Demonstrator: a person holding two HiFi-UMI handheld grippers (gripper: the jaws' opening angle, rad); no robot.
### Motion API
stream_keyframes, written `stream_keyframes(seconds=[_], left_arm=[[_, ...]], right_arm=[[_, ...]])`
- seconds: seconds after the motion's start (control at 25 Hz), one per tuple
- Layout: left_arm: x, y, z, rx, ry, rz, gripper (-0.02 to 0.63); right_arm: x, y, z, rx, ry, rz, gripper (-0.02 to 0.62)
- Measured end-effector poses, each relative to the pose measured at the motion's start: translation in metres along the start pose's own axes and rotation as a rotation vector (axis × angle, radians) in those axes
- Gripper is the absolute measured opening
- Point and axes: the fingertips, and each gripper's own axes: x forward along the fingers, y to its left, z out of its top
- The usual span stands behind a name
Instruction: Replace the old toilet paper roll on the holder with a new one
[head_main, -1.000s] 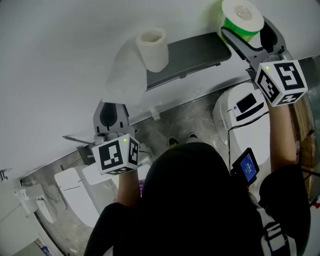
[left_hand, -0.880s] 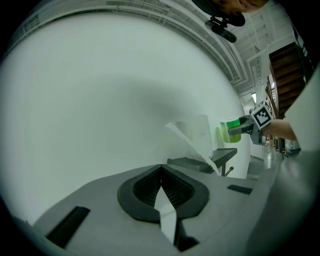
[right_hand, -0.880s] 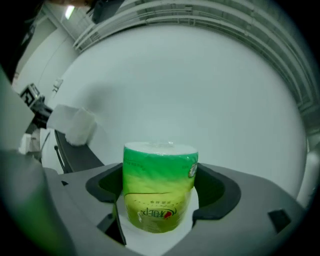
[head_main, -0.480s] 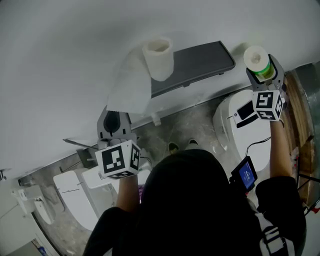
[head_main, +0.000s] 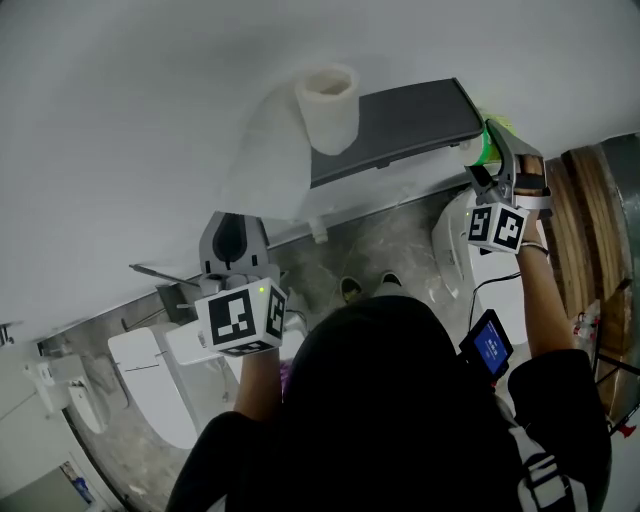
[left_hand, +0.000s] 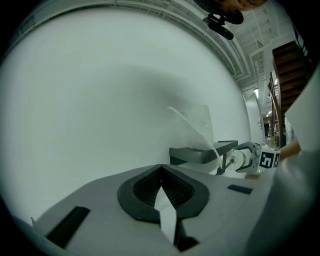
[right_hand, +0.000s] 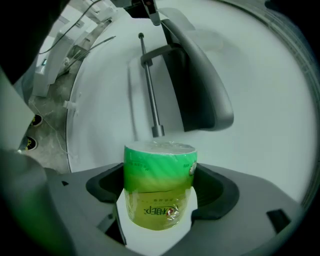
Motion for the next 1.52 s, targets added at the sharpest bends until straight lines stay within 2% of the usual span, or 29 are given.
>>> stream_keyframes(seconds=[0.48,1.0,1.16,1.32,1.52], left_arm=[[-0.009,0.006,-0.001,-0.007,-0.008,0.004,0.02],[-0.018,0.012,-0.002,0.001,-0.01,-0.006,0.02],[-0.02,0.011,-0.005,-0.012,-0.011,-0.012,0.02],[-0.022,0.012,-0.005,-0.022,-0.021,-0.005,0.02],[-0.024,0.01,-0.007,-0.025,-0.014,-0.008,0.02]], right_arm=[[-0.006,0.01,0.045,-0.12,-0.044,-0.033,0.413],[-0.019,0.024,0.117,-0.24,-0.133,-0.066,0.413],[-0.021,0.033,0.131,-0.244,-0.162,-0.054,0.413],[-0.014,0.052,0.129,-0.2,-0.183,-0.071,0.413],[-0.021,0.039,0.14,-0.211,-0.181,-0.04,0.413]])
